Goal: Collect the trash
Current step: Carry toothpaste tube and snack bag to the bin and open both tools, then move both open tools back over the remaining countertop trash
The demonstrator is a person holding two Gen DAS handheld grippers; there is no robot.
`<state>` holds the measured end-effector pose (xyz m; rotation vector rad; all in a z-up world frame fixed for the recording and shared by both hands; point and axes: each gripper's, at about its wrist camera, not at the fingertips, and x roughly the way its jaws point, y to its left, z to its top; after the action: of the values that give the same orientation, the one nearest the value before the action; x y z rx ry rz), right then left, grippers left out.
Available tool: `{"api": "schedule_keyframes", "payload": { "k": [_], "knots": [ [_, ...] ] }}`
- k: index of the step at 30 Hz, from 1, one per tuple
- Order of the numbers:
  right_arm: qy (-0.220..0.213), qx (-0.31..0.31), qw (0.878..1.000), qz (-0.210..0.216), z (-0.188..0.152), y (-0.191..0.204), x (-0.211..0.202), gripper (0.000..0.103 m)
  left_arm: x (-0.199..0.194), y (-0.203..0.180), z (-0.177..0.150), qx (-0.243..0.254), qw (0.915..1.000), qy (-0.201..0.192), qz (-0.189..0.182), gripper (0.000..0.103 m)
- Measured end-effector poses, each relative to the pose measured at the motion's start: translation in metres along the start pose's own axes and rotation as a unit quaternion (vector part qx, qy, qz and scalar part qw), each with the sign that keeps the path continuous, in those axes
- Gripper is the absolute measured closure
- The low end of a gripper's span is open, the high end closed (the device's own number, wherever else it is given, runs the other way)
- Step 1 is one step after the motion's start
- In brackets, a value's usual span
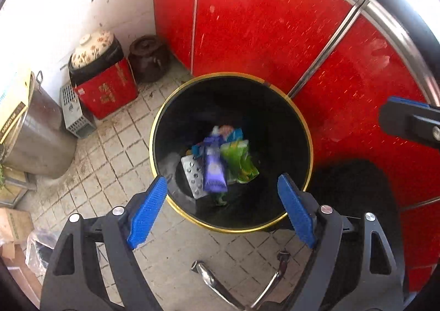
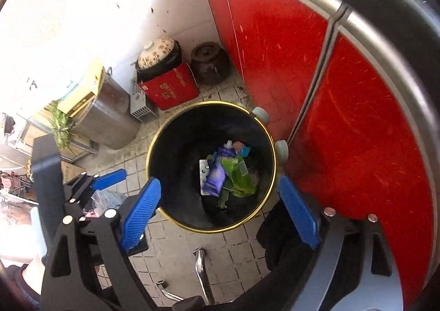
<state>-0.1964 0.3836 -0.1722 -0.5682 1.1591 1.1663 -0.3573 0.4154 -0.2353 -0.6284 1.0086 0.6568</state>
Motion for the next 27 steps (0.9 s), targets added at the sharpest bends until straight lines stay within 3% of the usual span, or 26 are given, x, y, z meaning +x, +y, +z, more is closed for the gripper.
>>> {"api": "schedule_keyframes", "payload": {
  "k": [7,10,13,16,20,22,24,27],
  "knots": [
    [-0.098,0.007,0.995,-0.011,-0.018,-0.026,-0.137,0.016,-0.074,-0.042,0.022,0.072,0.9942,-0.080,-0.006,0.019],
    [-0.148,0.036,0.987,-0.054,-0.040,-0.061,-0.200,0.015,-0.114,-0.083,0.039,0.108,0.9871,-0.113,-0.037,0.017],
    [-0.193,0.091,0.970,-0.115,-0.080,-0.112,-0.266,0.012,-0.140,-0.133,0.051,0.148,0.9768,-0.130,-0.084,0.015],
    [-0.228,0.164,0.944,-0.176,-0.136,-0.169,-0.328,0.010,-0.163,-0.207,0.057,0.209,0.9573,-0.151,-0.130,0.014],
    [-0.237,0.242,0.913,-0.229,-0.204,-0.232,-0.375,0.009,-0.172,-0.324,0.053,0.293,0.9206,-0.136,-0.219,0.014],
    [-0.239,0.282,0.894,-0.252,-0.239,-0.260,-0.394,0.009,-0.171,-0.365,0.048,0.318,0.9080,-0.130,-0.239,0.014],
    [-0.243,0.310,0.881,-0.263,-0.271,-0.283,-0.409,0.009,-0.170,-0.412,0.039,0.355,0.8888,-0.126,-0.261,0.013],
    [-0.241,0.334,0.870,-0.272,-0.303,-0.309,-0.419,0.009,-0.159,-0.470,0.033,0.403,0.8661,-0.117,-0.272,0.013]
  ]
}}
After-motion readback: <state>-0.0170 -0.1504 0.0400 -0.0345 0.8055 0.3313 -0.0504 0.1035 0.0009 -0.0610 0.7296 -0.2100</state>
